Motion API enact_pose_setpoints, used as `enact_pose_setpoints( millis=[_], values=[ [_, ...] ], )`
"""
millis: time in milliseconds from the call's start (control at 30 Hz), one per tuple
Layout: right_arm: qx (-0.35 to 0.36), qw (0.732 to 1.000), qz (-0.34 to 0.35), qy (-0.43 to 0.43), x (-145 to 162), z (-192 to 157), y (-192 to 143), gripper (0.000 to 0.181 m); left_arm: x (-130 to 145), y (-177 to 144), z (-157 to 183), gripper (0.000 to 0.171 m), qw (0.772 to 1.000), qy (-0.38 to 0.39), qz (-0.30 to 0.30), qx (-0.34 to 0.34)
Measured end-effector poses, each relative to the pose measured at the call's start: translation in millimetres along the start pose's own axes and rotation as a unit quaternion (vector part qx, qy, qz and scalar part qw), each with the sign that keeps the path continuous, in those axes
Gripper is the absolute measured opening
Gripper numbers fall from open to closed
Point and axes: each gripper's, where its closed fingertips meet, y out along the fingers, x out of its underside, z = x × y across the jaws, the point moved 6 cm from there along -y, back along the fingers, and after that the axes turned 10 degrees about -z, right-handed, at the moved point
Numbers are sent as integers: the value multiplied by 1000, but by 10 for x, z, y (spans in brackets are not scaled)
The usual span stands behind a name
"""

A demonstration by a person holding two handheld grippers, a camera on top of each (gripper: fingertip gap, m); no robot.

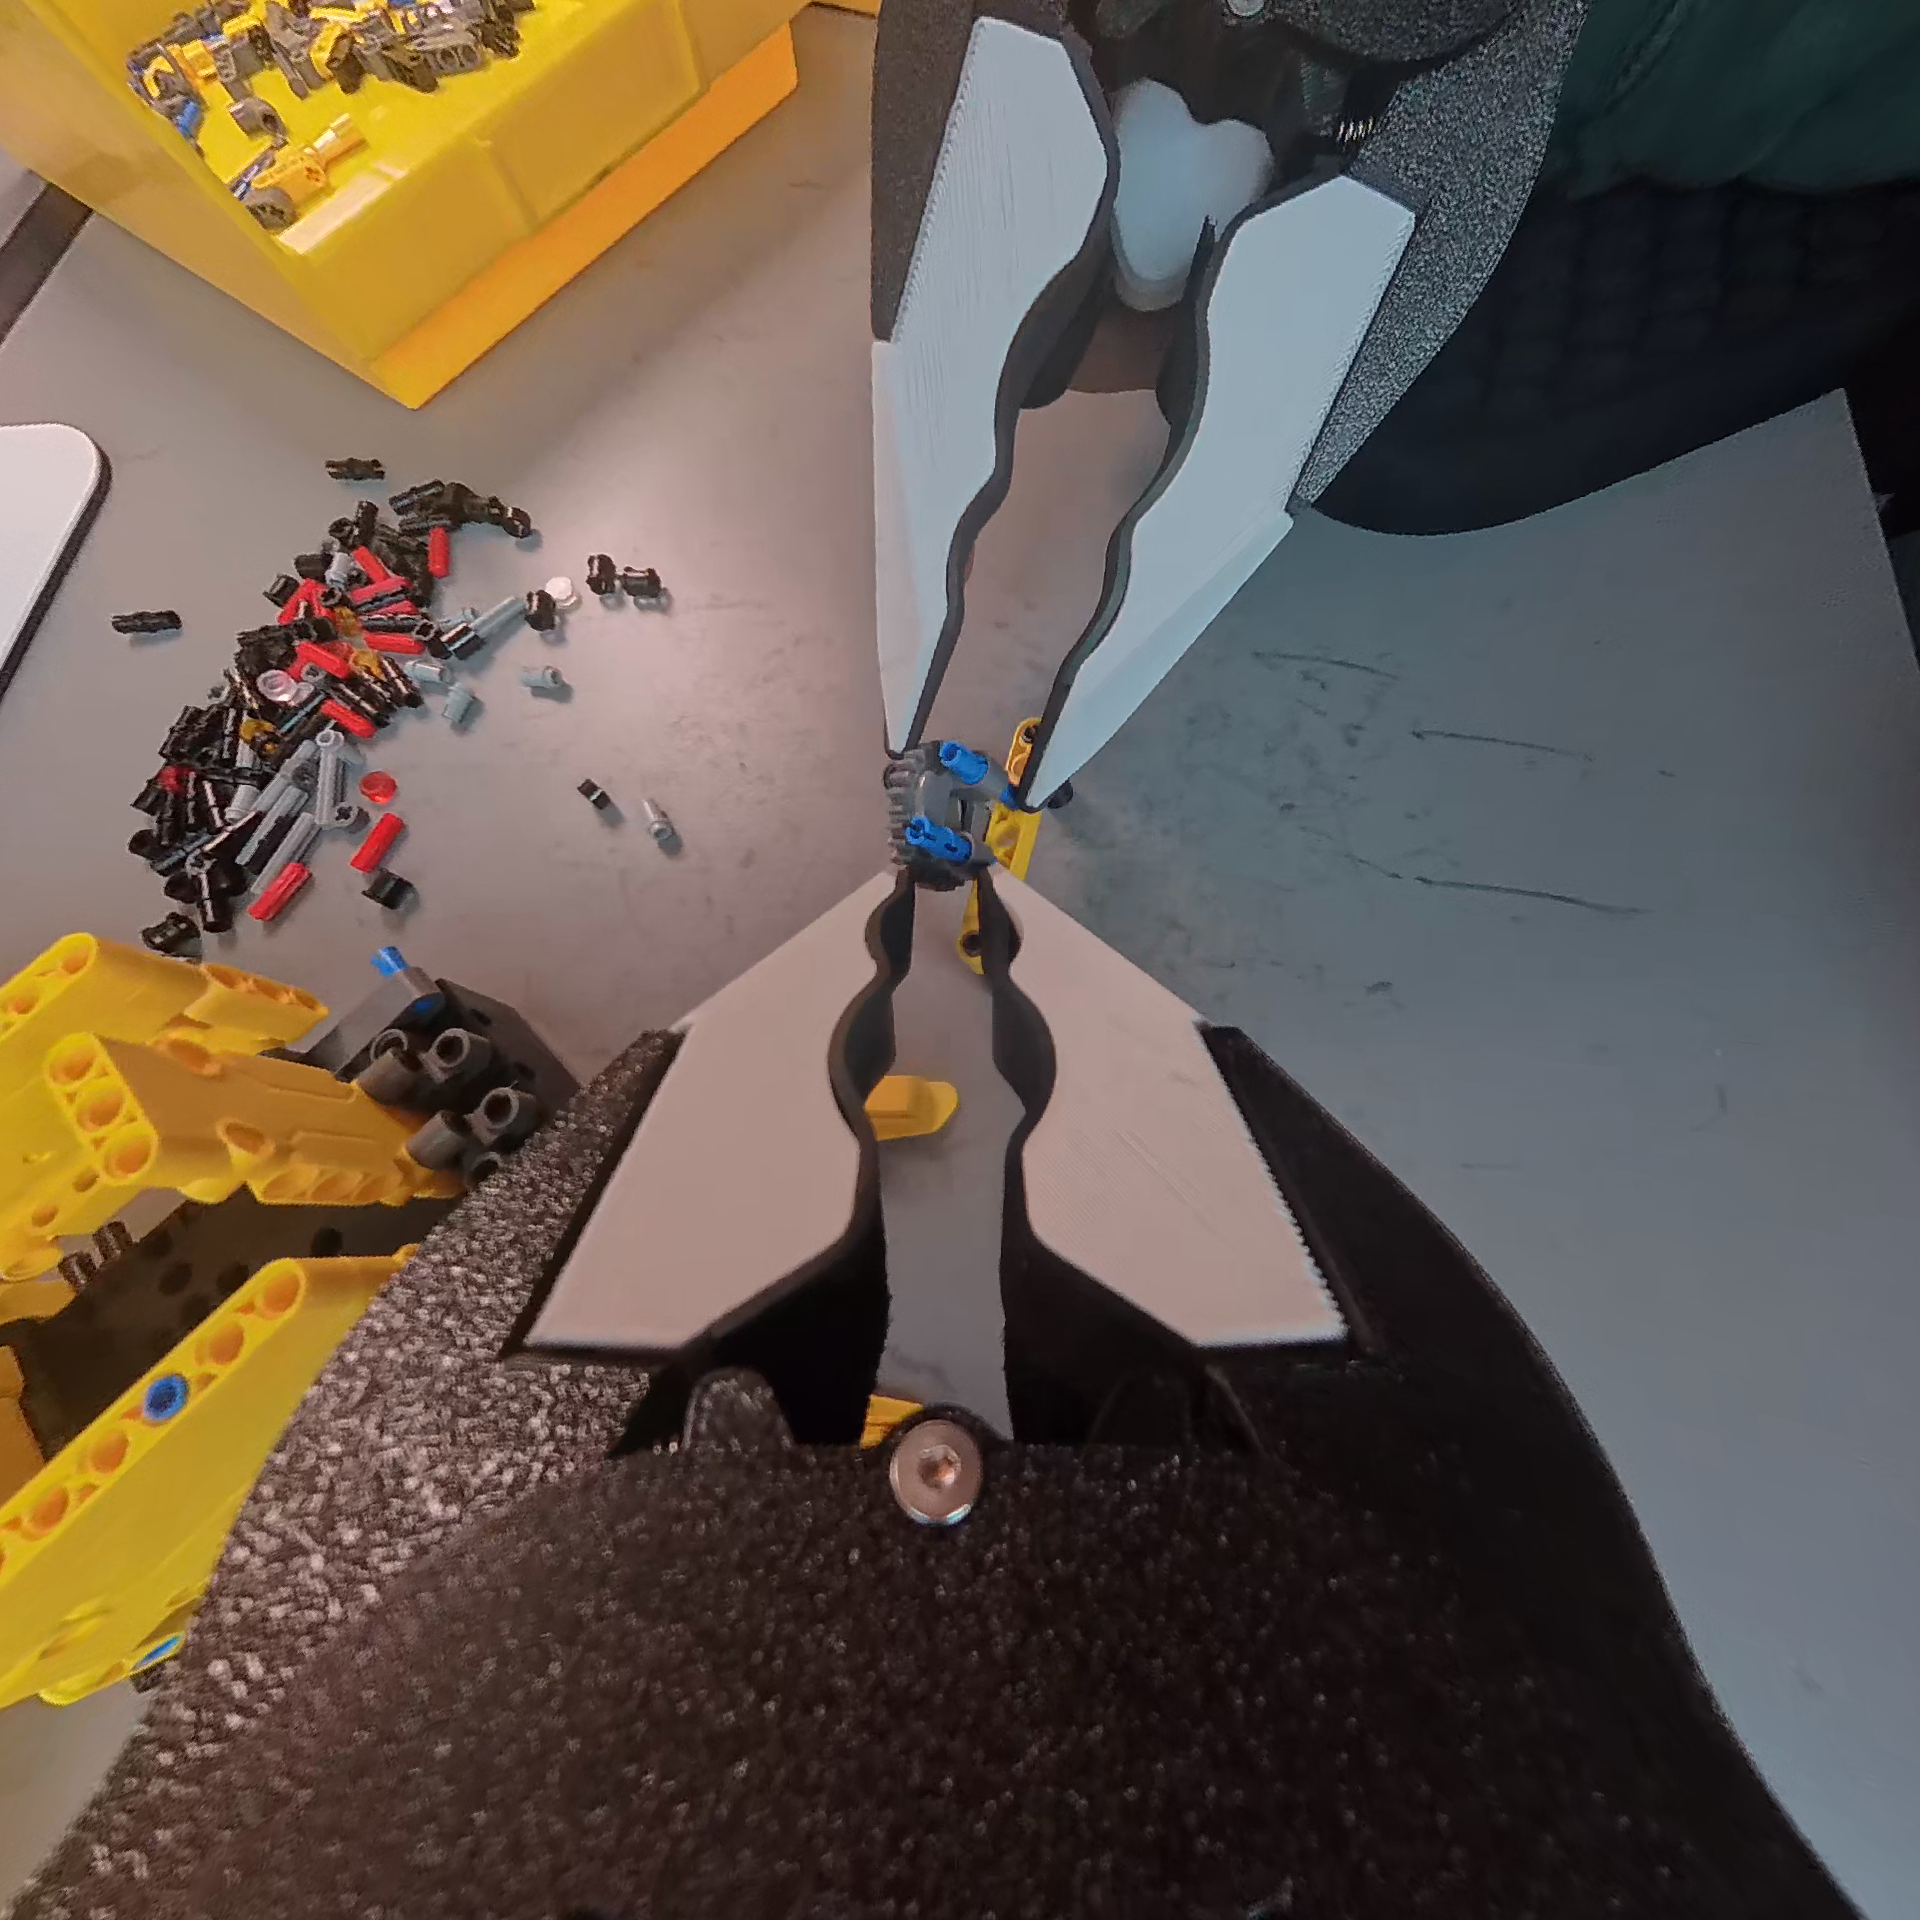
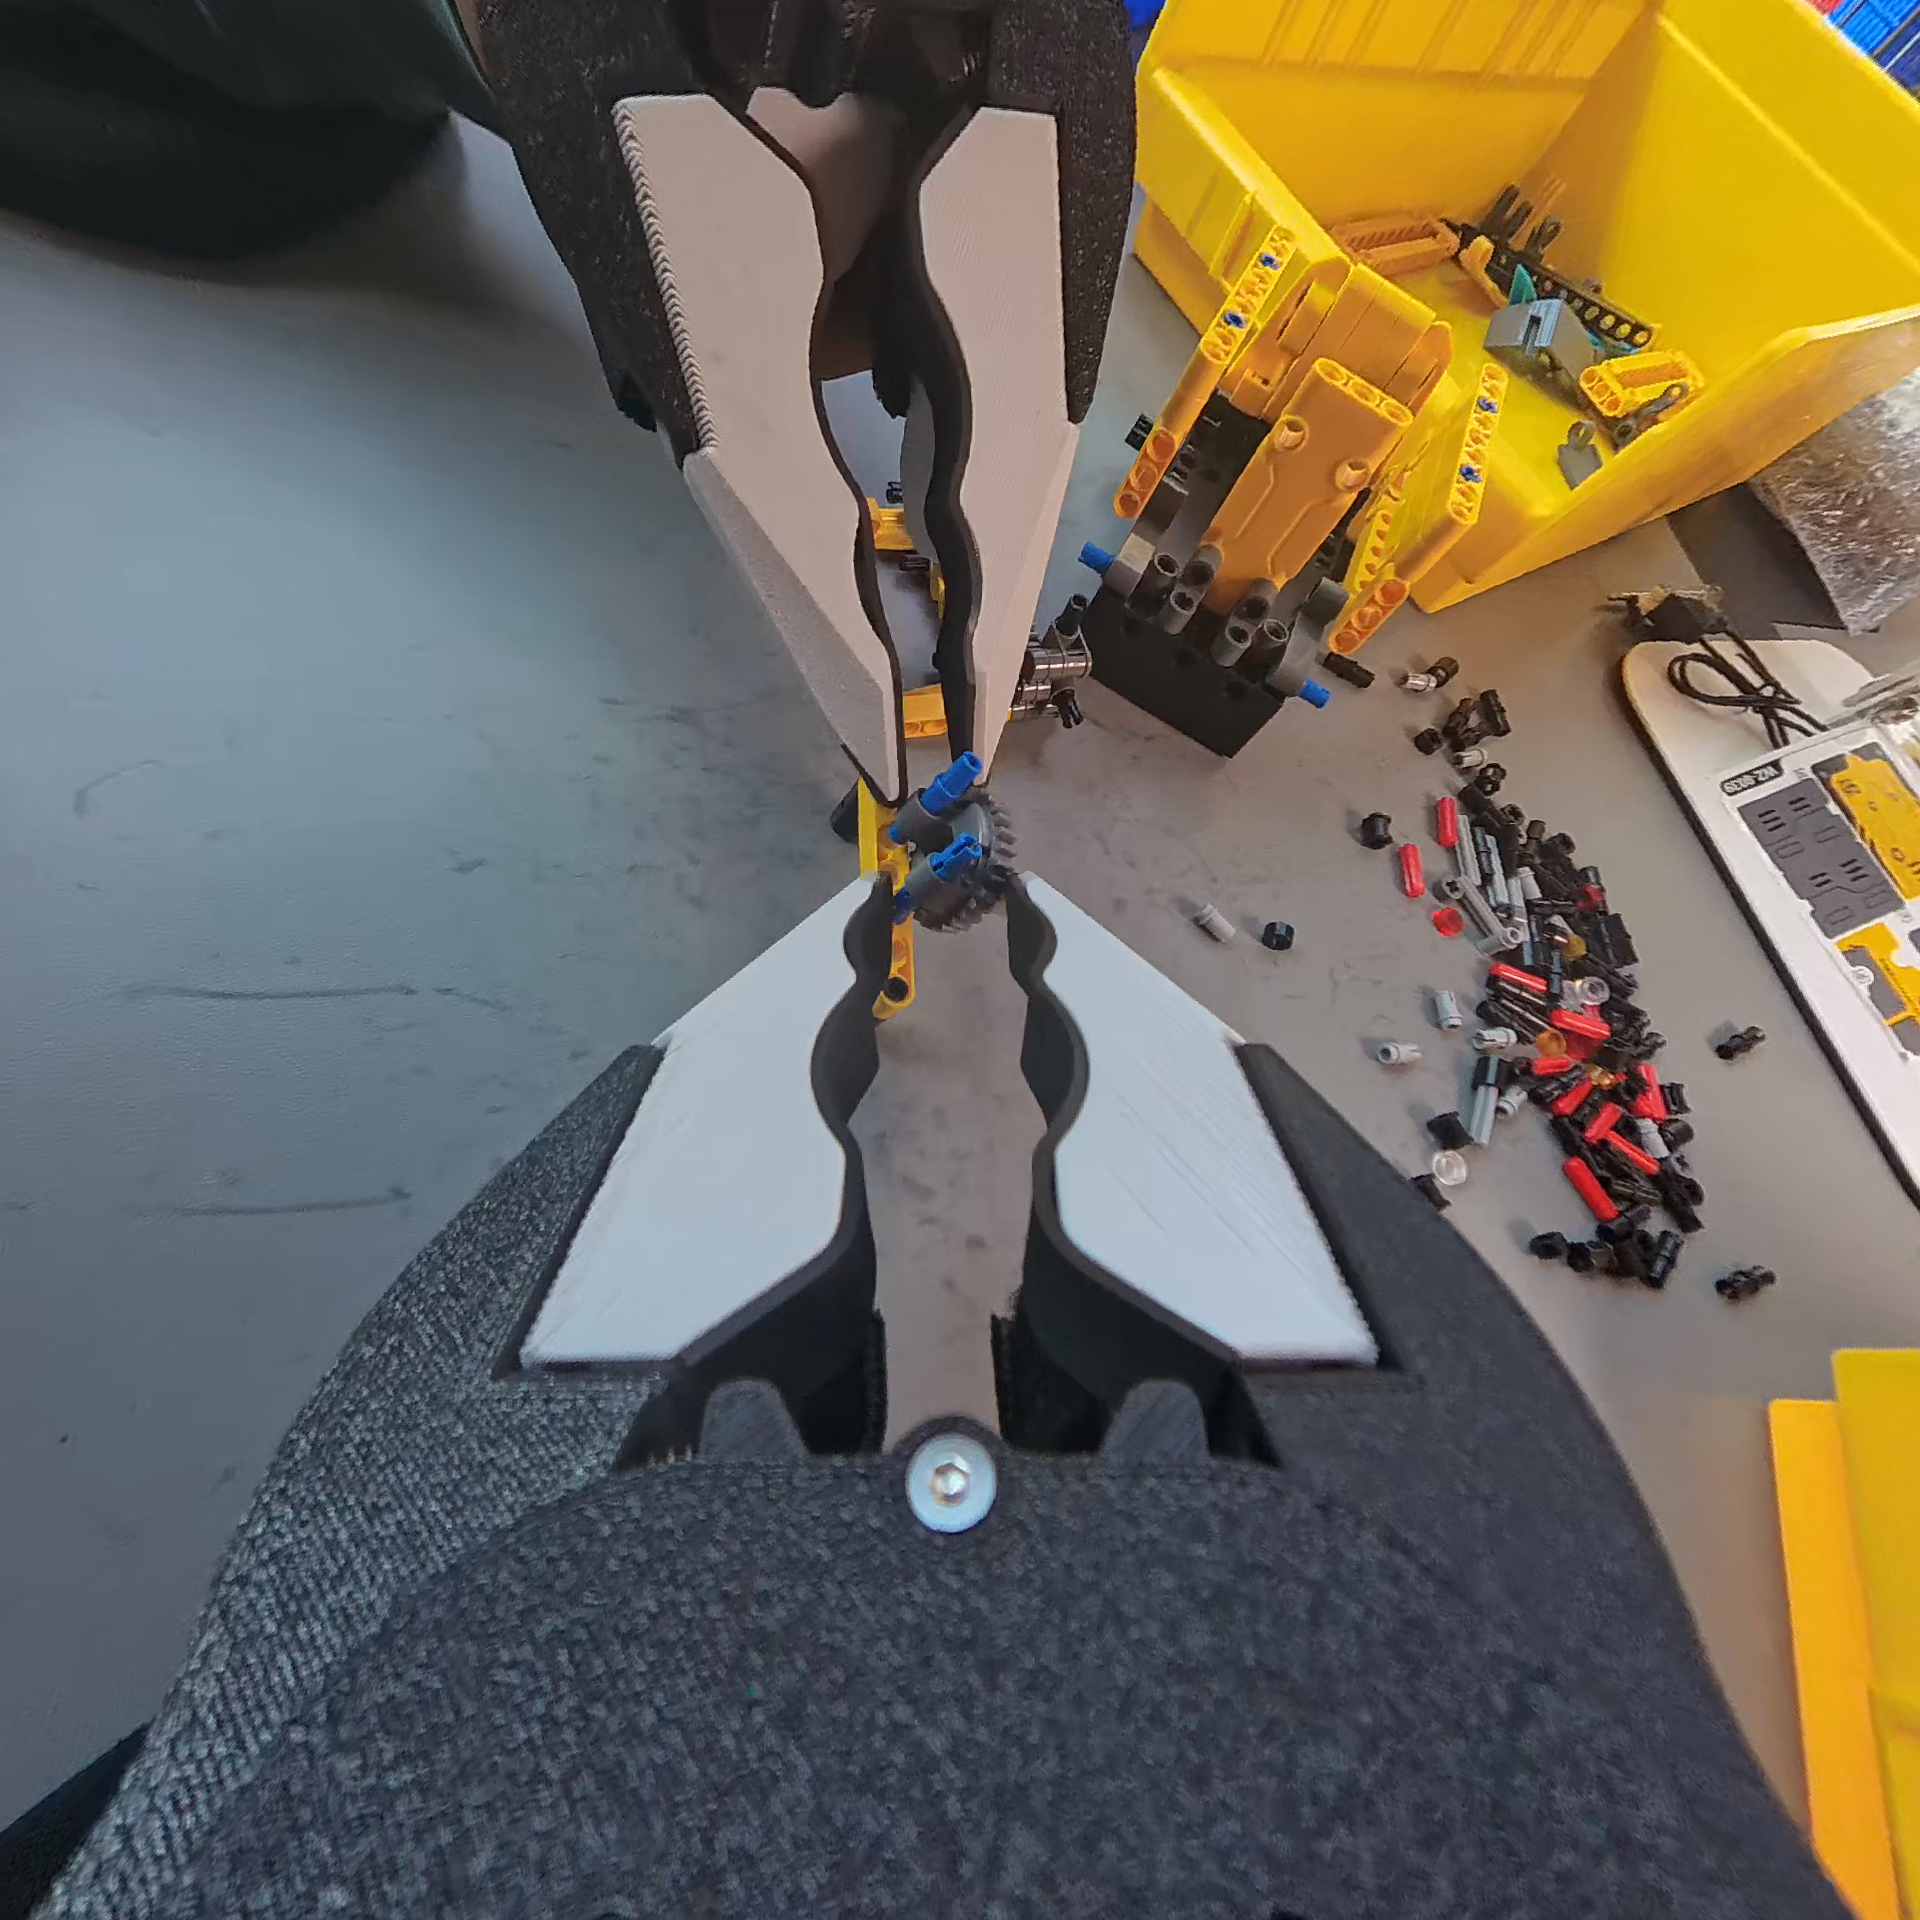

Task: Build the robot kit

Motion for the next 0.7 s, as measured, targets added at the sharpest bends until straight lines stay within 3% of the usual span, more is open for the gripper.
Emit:
enact_pose_setpoints(
  millis=[100, 367, 500, 700],
  values=[
    [6, 1000, 2, -2, -12, 4, -5, 19, -14, -32, -6, 11, 1000, -4, 13, 3],
    [15, 999, 15, -25, -37, -45, -14, 18, 7, -1, 11, 34, 999, -23, 10, 34],
    [11, 999, 31, -31, -57, -56, -37, 18, 18, 32, 12, 22, 999, -23, 7, 42],
    [17, 999, 21, -47, -32, -68, -33, 19, 27, 37, 7, 22, 998, -27, 14, 50]
  ],
)
